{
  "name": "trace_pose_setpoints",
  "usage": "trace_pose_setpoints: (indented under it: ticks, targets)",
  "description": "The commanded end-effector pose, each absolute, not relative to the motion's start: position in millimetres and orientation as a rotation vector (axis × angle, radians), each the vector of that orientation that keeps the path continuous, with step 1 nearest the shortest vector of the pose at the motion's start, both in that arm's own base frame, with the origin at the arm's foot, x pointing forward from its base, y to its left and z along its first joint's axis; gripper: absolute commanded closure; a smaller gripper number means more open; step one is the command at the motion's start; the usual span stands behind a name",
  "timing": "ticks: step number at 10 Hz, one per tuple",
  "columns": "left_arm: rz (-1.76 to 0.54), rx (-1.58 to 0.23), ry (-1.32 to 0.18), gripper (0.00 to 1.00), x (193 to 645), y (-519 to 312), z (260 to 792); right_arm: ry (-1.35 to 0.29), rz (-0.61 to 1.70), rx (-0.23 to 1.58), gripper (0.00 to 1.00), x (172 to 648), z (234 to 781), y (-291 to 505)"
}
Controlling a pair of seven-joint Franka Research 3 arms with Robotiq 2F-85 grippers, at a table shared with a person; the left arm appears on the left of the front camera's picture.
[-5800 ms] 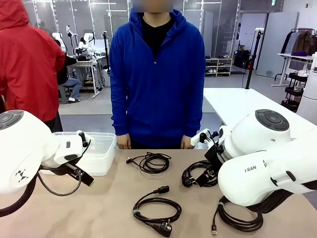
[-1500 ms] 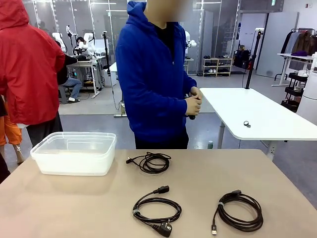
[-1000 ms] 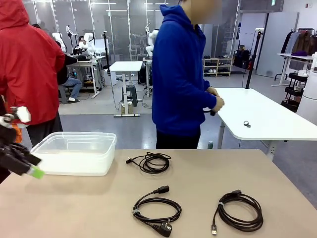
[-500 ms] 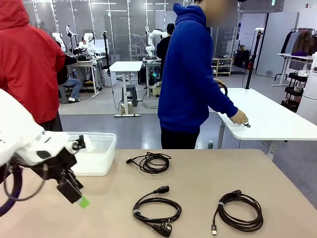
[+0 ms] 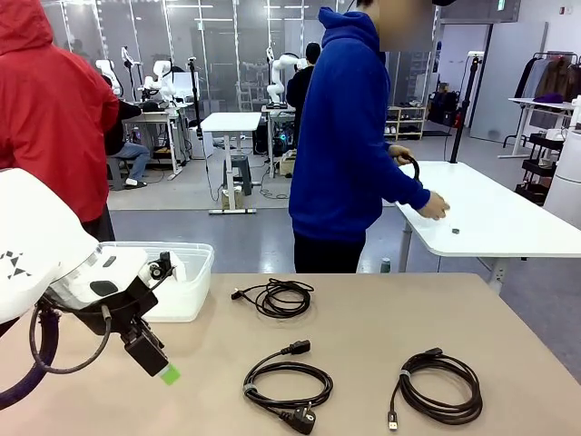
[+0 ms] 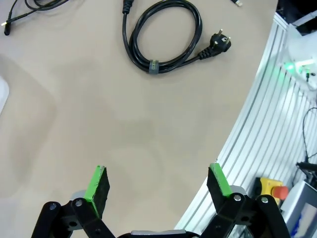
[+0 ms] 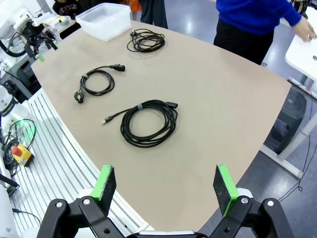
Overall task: Organize and store the cables.
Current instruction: Place the Power Cable into the Organizing box.
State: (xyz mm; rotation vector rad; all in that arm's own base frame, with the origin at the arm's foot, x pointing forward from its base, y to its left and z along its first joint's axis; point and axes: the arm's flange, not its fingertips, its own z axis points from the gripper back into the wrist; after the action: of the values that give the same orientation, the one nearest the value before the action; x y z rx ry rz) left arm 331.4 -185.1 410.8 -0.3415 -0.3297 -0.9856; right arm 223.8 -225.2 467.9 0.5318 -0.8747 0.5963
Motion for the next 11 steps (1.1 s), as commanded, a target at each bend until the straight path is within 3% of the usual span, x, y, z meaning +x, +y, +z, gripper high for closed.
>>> trace_pose_setpoints:
  ticks: [1, 2, 6, 11]
  targets:
    - [-1.0, -0.343, -0.318, 0.0, 329.9, -186.1, 408.3, -0.886, 0.614, 0.531, 0.0, 223.7, 468.3, -227.0]
    - [-0.986, -0.342, -0.33, 0.0, 331.4, -185.1, 410.8, -0.886, 0.614, 0.531, 0.0, 223.7, 468.3, -227.0]
    - [-0.624, -0.325, -0.085, 0.0, 351.1, -273.0, 414.1, -0.886, 0.614, 0.531, 0.0, 223.7, 468.3, -227.0]
    - [-0.281, -0.179, 0.007, 0.0, 366.3, -354.4, 399.9, -0.886, 0.614, 0.531, 0.0, 223.7, 468.3, -227.0]
